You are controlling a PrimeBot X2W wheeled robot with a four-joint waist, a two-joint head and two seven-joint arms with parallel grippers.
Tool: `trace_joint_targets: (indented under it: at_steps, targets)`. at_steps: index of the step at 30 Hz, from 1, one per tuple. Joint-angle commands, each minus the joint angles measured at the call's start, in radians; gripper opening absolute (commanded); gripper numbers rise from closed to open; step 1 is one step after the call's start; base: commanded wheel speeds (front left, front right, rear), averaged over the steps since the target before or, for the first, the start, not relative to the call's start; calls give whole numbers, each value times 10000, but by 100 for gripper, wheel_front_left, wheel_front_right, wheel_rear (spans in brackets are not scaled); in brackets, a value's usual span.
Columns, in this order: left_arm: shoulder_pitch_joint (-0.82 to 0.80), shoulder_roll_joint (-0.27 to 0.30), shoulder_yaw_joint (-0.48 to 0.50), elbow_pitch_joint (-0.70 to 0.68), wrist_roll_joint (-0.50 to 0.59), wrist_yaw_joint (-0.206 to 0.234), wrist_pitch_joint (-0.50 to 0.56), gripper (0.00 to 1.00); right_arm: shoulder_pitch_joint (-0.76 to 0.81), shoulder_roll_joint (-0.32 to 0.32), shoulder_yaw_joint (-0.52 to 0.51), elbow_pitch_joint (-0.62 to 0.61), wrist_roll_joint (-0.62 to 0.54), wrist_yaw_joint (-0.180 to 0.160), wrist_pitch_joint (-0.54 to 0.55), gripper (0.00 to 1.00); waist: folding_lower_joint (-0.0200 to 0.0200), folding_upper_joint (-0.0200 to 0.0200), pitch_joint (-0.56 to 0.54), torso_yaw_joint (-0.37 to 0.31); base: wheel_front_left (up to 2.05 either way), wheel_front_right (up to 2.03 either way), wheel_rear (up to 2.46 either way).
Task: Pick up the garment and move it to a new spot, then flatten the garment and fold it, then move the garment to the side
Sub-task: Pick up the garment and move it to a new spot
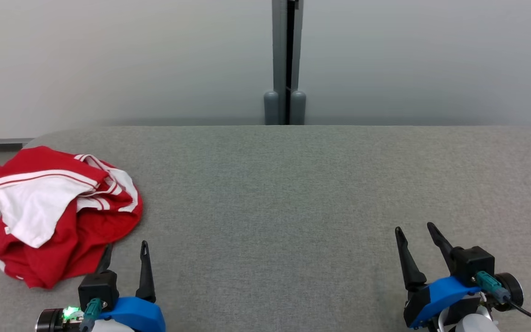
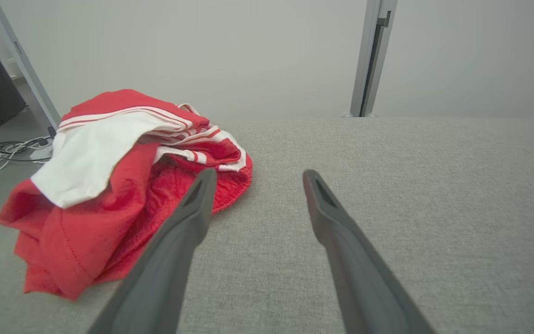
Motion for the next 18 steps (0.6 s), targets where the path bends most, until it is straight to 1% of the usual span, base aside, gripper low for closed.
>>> trace_joint_targets:
  at_steps: [1, 5, 12, 18]
  targets:
    - [9, 44, 29, 17, 28, -51, -48, 100, -23, -33, 18, -45, -10, 1, -33, 100, 0, -2, 116, 225, 0, 0, 0]
    - [-12, 71, 200, 35, 13, -26, -48, 100, -62, -33, 228, -52, 50, -1, -33, 100, 0, -2, 156, 1015, 0, 0, 0]
    - [127, 123, 376, 131, 53, -50, -41, 100, 63, -33, 536, 60, 126, 1, -33, 100, 0, -2, 69, 2739, 0, 0, 0]
    - [434, 239, 741, 157, -24, 40, -39, 100, 53, -36, 1006, 119, 266, -1, -33, 100, 0, -2, 3, 3851, 0, 0, 0]
